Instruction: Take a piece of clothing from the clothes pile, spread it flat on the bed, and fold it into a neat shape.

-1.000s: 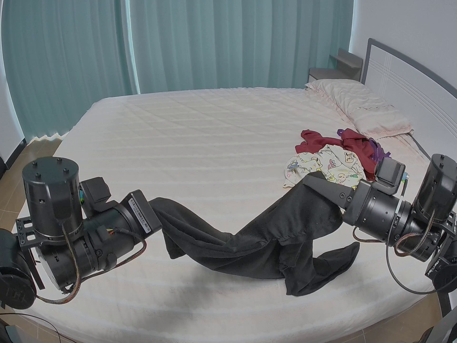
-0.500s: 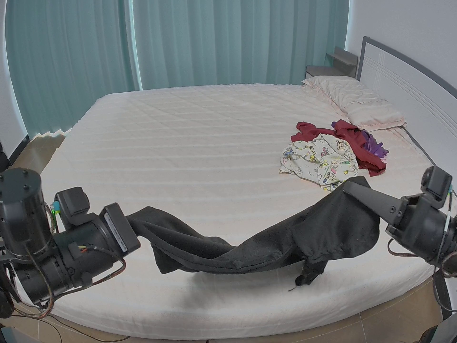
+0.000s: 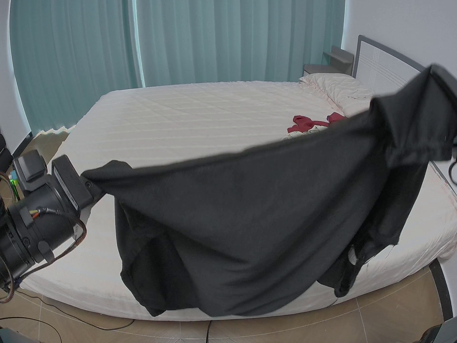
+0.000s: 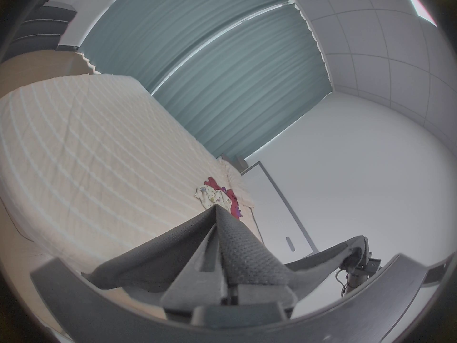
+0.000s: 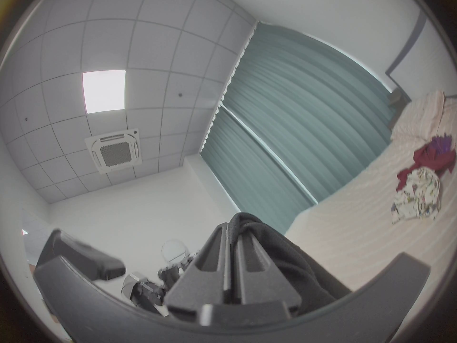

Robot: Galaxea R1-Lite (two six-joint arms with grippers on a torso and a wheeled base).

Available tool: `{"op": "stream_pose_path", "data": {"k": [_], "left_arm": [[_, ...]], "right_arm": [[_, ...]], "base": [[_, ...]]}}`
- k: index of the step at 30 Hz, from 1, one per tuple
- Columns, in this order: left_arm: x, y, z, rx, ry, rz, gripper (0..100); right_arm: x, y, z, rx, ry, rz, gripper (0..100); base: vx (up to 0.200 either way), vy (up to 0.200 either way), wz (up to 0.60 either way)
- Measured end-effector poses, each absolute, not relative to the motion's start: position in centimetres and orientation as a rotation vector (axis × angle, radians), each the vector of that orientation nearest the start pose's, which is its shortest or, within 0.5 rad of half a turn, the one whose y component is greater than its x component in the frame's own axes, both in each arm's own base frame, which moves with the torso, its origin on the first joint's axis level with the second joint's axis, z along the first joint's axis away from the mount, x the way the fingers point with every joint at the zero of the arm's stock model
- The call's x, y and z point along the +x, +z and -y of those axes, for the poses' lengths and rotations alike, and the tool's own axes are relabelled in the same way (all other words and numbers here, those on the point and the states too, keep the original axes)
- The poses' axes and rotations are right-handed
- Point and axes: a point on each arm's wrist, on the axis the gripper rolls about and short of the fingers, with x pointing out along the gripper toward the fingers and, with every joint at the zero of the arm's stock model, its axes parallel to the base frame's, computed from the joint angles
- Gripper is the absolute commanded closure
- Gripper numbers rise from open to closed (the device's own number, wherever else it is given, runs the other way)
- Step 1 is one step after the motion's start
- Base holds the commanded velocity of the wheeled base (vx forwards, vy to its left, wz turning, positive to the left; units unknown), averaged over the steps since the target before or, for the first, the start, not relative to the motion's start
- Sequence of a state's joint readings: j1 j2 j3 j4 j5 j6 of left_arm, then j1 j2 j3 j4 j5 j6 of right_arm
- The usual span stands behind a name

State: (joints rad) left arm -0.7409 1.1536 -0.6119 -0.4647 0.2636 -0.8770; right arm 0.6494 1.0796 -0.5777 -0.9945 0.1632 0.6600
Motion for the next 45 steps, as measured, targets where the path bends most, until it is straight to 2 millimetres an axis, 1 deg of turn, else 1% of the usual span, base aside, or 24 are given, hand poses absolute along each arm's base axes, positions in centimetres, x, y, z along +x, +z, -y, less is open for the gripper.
{"op": "stream_pose_path", "data": {"k": [3, 4, 5, 6, 8, 11, 14, 18, 20, 26, 30, 33, 36, 39, 45], "left_arm": [[13.3, 25.3, 10.9, -0.836, -0.402, -0.228, 100], [13.4, 25.5, 10.9, -0.838, -0.396, -0.219, 100], [13.8, 25.8, 10.9, -0.839, -0.386, -0.209, 100], [13.9, 25.8, 11.0, -0.839, -0.382, -0.206, 100], [14.6, 25.9, 11.2, -0.837, -0.365, -0.203, 100], [15.7, 25.8, 11.5, -0.829, -0.334, -0.208, 100], [17.0, 25.3, 12.0, -0.819, -0.303, -0.224, 100], [18.9, 24.5, 12.7, -0.805, -0.267, -0.252, 100], [19.8, 24.3, 13.0, -0.800, -0.251, -0.261, 100], [22.6, 23.4, 13.9, -0.786, -0.201, -0.284, 100], [24.5, 22.7, 14.3, -0.780, -0.178, -0.302, 100], [25.8, 21.8, 14.6, -0.770, -0.167, -0.330, 100], [26.8, 21.2, 14.7, -0.765, -0.155, -0.345, 100], [27.9, 20.2, 14.9, -0.756, -0.148, -0.375, 100], [30.1, 16.9, 15.4, -0.725, -0.114, -0.469, 100]], "right_arm": [[12.3, 31.4, -8.8, 0.732, 0.905, 0.244, 100], [13.0, 31.7, -8.9, 0.731, 0.893, 0.241, 100], [14.1, 32.1, -9.1, 0.730, 0.876, 0.238, 100], [14.7, 32.2, -9.3, 0.730, 0.868, 0.235, 100], [16.7, 32.2, -9.8, 0.727, 0.839, 0.213, 100], [19.7, 31.8, -10.5, 0.722, 0.798, 0.175, 100], [22.6, 30.9, -11.2, 0.717, 0.759, 0.135, 100], [26.0, 29.2, -11.9, 0.710, 0.714, 0.076, 100], [27.3, 28.5, -12.2, 0.708, 0.699, 0.056, 100], [29.8, 26.6, -12.9, 0.704, 0.667, 0.003, 100], [31.0, 25.3, -13.0, 0.702, 0.642, -0.027, 100], [31.8, 24.2, -13.1, 0.700, 0.623, -0.054, 100], [32.4, 23.4, -13.2, 0.699, 0.612, -0.075, 100], [33.0, 22.4, -13.3, 0.698, 0.604, -0.089, 100], [34.4, 19.3, -13.8, 0.694, 0.575, -0.148, 100]], "base": [[0.000, 0.000, 0.00], [0.000, 0.000, 0.00], [0.000, 0.000, 0.00], [0.000, 0.000, 0.00], [0.000, 0.000, 0.00], [0.133, 0.000, 0.00], [0.200, 0.000, 0.00], [0.200, 0.000, 0.00], [0.200, 0.000, 0.00], [0.200, 0.000, 0.00], [0.200, 0.000, 0.00], [0.200, 0.000, 0.00], [0.200, 0.000, 0.00], [0.200, 0.000, 0.00], [0.000, 0.000, 0.00]]}}
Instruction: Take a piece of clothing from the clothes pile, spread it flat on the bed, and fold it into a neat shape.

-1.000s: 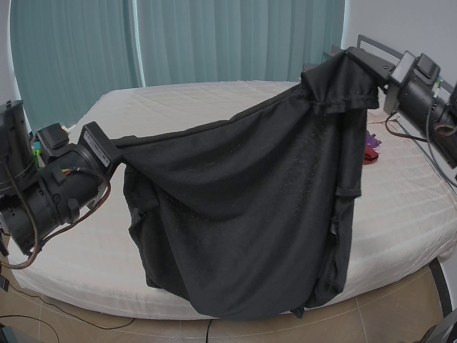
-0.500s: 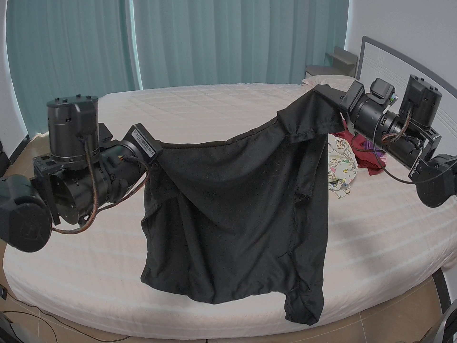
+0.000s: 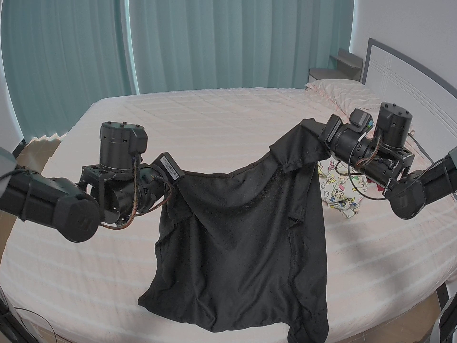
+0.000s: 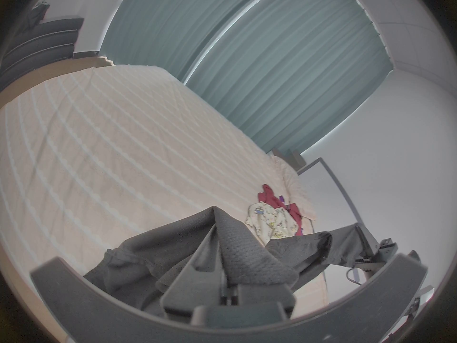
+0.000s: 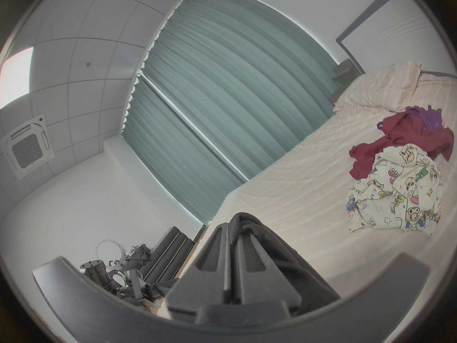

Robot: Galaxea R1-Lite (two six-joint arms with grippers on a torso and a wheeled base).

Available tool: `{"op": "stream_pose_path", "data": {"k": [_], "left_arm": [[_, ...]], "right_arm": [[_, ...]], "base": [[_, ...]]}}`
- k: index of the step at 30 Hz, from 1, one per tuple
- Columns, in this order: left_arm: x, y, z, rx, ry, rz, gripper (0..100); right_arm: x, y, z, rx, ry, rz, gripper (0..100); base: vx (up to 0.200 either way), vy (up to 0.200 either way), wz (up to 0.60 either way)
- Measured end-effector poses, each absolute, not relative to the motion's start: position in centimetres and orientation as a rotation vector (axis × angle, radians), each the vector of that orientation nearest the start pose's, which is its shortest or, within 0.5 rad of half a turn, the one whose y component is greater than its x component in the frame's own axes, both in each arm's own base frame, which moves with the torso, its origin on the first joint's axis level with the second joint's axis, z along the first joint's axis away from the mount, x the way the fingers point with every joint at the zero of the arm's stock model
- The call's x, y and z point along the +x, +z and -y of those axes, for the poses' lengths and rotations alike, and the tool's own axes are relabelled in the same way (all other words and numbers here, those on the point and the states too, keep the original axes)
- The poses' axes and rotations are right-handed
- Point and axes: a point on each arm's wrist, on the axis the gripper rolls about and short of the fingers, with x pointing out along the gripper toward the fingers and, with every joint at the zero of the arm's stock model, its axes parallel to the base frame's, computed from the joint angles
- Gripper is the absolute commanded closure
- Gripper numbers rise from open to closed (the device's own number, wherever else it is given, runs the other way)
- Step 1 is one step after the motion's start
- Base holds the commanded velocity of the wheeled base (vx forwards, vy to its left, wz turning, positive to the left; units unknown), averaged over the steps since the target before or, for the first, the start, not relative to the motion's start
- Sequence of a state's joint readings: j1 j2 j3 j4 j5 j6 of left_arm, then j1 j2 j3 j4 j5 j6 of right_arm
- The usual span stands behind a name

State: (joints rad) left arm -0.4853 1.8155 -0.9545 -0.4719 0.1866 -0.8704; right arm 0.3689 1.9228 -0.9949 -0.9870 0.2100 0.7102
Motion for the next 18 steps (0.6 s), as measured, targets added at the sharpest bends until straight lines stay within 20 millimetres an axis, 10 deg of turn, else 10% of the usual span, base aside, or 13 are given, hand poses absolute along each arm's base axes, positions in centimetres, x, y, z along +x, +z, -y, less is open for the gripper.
{"op": "stream_pose_path", "data": {"k": [9, 10, 11, 18], "left_arm": [[33.7, 12.3, 16.2, -0.692, -0.047, -0.557, 100], [34.1, 11.9, 16.3, -0.690, -0.041, -0.562, 100], [34.6, 11.4, 16.3, -0.689, -0.034, -0.567, 0], [37.7, 7.7, 16.3, -0.668, 0.033, -0.625, 0]], "right_arm": [[36.1, 14.4, -14.4, 0.683, 0.511, -0.250, 100], [36.3, 13.8, -14.5, 0.682, 0.505, -0.261, 0], [36.5, 13.2, -14.6, 0.680, 0.498, -0.274, 0], [38.7, 8.7, -15.2, 0.661, 0.402, -0.341, 0]], "base": [[0.000, 0.000, 0.00], [0.000, 0.000, 0.00], [0.000, 0.000, 0.00], [0.000, 0.000, 0.00]]}}
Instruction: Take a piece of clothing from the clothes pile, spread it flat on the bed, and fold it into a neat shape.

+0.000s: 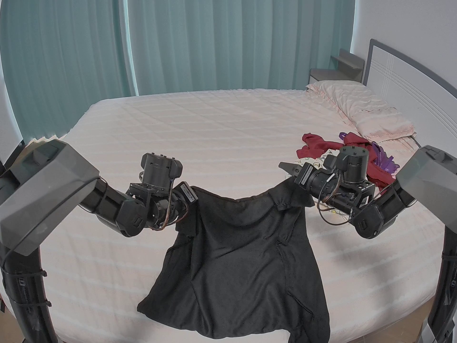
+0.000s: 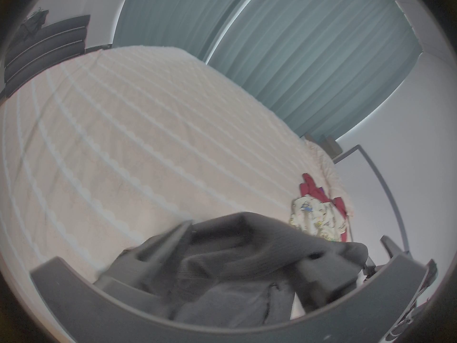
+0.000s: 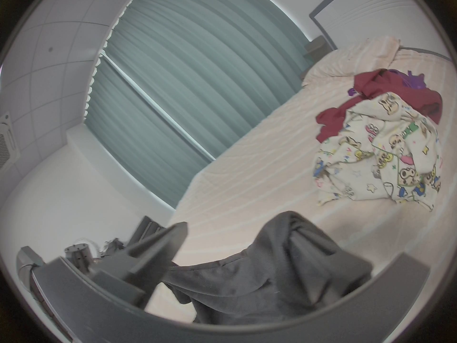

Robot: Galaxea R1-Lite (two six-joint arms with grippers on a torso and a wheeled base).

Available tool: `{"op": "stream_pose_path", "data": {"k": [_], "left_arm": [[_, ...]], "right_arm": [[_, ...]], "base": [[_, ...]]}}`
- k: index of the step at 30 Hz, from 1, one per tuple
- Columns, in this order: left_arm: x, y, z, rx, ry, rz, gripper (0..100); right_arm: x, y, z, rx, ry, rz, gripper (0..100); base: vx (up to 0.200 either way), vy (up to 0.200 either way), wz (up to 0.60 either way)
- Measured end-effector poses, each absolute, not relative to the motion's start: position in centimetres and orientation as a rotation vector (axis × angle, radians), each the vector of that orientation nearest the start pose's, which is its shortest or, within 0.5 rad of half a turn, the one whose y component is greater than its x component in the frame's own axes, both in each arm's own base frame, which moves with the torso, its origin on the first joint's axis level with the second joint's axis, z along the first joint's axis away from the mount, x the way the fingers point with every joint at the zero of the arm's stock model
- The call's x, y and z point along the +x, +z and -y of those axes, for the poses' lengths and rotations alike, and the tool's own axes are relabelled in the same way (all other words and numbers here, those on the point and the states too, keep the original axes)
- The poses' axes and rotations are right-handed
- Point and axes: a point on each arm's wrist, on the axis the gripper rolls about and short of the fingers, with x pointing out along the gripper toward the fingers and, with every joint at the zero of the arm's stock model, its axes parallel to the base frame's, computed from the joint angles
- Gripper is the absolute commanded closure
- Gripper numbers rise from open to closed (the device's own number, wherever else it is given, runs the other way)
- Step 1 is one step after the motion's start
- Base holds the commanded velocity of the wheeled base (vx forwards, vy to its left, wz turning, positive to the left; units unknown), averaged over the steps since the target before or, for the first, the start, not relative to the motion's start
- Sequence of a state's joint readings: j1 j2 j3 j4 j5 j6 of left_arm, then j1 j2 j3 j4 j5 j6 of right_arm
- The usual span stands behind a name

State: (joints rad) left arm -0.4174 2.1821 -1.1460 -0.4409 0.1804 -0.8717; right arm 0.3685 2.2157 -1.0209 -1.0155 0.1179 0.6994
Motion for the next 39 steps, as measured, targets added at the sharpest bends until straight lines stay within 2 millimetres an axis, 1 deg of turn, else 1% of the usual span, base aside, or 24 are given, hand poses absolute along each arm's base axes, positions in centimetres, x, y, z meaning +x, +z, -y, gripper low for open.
{"op": "stream_pose_path", "data": {"k": [3, 7, 9, 12, 18, 23, 26, 30, 33, 35, 39], "left_arm": [[38.8, 6.2, 15.8, -0.660, 0.071, -0.651, 0], [40.0, 4.9, 14.5, -0.652, 0.123, -0.662, 0], [40.5, 4.6, 13.6, -0.631, 0.150, -0.654, 0], [41.3, 4.5, 12.2, -0.582, 0.197, -0.626, 0], [42.1, 4.1, 10.4, -0.425, 0.234, -0.608, 0], [42.4, 3.4, 9.1, -0.395, 0.280, -0.627, 0], [42.1, 2.8, 8.7, -0.377, 0.299, -0.682, 0], [41.9, 2.4, 8.1, -0.383, 0.295, -0.730, 0], [41.8, 2.4, 7.5, -0.406, 0.268, -0.766, 0], [41.8, 2.8, 6.8, -0.439, 0.242, -0.780, 0], [42.1, 4.2, 5.6, -0.537, 0.181, -0.805, 0]], "right_arm": [[39.7, 6.8, -15.1, 0.641, 0.316, -0.371, 0], [40.9, 4.9, -14.2, 0.601, 0.199, -0.433, 0], [41.4, 4.4, -13.4, 0.561, 0.139, -0.443, 0], [42.0, 4.0, -12.4, 0.518, 0.098, -0.447, 0], [41.8, 2.6, -11.1, 0.412, 0.040, -0.540, 0], [41.5, 1.8, -9.9, 0.371, -0.014, -0.572, 0], [41.5, 1.7, -9.3, 0.374, -0.027, -0.575, 0], [40.8, 1.6, -8.9, 0.384, -0.009, -0.603, 0], [39.4, 1.3, -8.6, 0.387, 0.018, -0.652, 0], [38.3, 1.1, -8.5, 0.387, 0.040, -0.680, 0], [35.8, 0.7, -8.6, 0.382, 0.086, -0.721, 0]], "base": [[0.000, 0.000, 0.00], [0.000, 0.000, 0.00], [0.000, 0.000, 0.00], [0.000, 0.000, 0.00], [0.000, 0.000, 0.00], [0.000, 0.000, 0.00], [0.000, 0.000, 0.00], [0.000, 0.000, 0.00], [0.000, 0.000, 0.00], [0.000, 0.000, 0.00], [0.000, 0.000, 0.00]]}}
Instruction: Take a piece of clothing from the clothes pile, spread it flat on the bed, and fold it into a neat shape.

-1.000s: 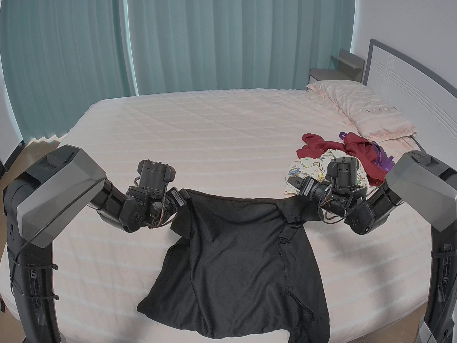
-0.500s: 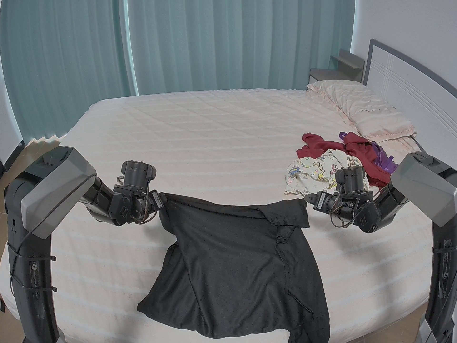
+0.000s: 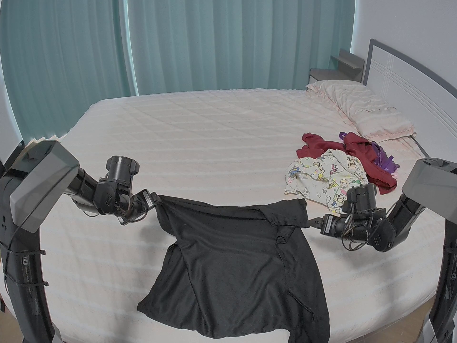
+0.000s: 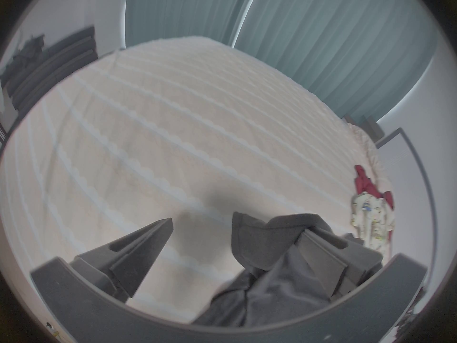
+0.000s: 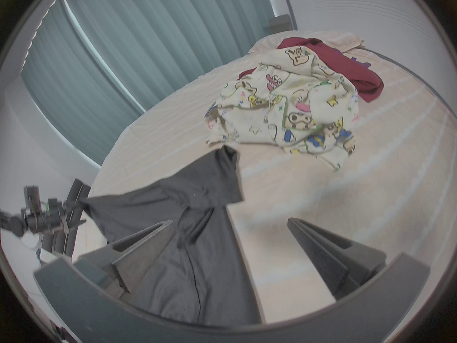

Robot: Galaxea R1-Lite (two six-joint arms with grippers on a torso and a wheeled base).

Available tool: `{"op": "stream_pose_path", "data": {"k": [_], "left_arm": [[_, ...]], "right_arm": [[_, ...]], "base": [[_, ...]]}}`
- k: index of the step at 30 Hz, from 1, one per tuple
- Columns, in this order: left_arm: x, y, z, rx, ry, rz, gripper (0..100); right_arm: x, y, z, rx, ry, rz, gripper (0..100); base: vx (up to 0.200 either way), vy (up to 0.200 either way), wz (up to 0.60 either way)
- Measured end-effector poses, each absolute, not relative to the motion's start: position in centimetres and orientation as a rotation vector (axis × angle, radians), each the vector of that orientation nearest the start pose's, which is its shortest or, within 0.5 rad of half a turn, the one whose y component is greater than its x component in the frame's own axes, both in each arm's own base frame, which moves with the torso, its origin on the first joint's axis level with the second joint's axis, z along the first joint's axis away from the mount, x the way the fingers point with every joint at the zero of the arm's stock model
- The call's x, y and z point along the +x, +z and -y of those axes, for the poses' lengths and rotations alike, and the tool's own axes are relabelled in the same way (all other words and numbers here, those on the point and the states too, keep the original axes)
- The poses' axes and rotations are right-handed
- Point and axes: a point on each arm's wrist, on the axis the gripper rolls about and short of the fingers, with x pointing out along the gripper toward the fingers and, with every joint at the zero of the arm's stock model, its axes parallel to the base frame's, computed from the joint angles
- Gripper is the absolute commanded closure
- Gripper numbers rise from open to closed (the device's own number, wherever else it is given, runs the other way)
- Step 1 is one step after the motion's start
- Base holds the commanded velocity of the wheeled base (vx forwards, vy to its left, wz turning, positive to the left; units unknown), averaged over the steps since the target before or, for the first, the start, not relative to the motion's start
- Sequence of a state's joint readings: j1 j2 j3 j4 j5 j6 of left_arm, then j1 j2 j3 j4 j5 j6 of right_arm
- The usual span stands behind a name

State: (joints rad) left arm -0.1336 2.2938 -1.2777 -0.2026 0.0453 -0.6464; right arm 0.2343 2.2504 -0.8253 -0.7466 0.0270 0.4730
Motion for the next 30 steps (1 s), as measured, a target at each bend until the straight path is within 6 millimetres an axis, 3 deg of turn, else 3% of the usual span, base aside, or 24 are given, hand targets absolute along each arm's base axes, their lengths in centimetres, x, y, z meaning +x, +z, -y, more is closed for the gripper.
{"op": "stream_pose_path", "data": {"k": [8, 16, 21, 30], "left_arm": [[40.9, 7.8, 3.6, -0.769, -0.014, -1.039, 0], [41.8, 11.8, 2.1, -1.011, -0.050, -1.023, 0], [40.9, 11.2, 1.7, -1.017, -0.037, -1.052, 0], [35.1, 8.1, 1.7, -0.988, 0.011, -1.107, 0]], "right_arm": [[31.8, 0.3, -9.6, 0.319, 0.192, -0.745, 0], [28.8, 0.0, -12.1, 0.256, 0.294, -0.785, 0], [27.8, -0.2, -12.9, 0.219, 0.305, -0.798, 0], [26.5, -1.0, -14.4, 0.103, 0.314, -0.826, 0]], "base": [[0.000, 0.000, 0.00], [0.000, 0.000, 0.00], [0.000, 0.000, 0.00], [0.000, 0.000, 0.00]]}}
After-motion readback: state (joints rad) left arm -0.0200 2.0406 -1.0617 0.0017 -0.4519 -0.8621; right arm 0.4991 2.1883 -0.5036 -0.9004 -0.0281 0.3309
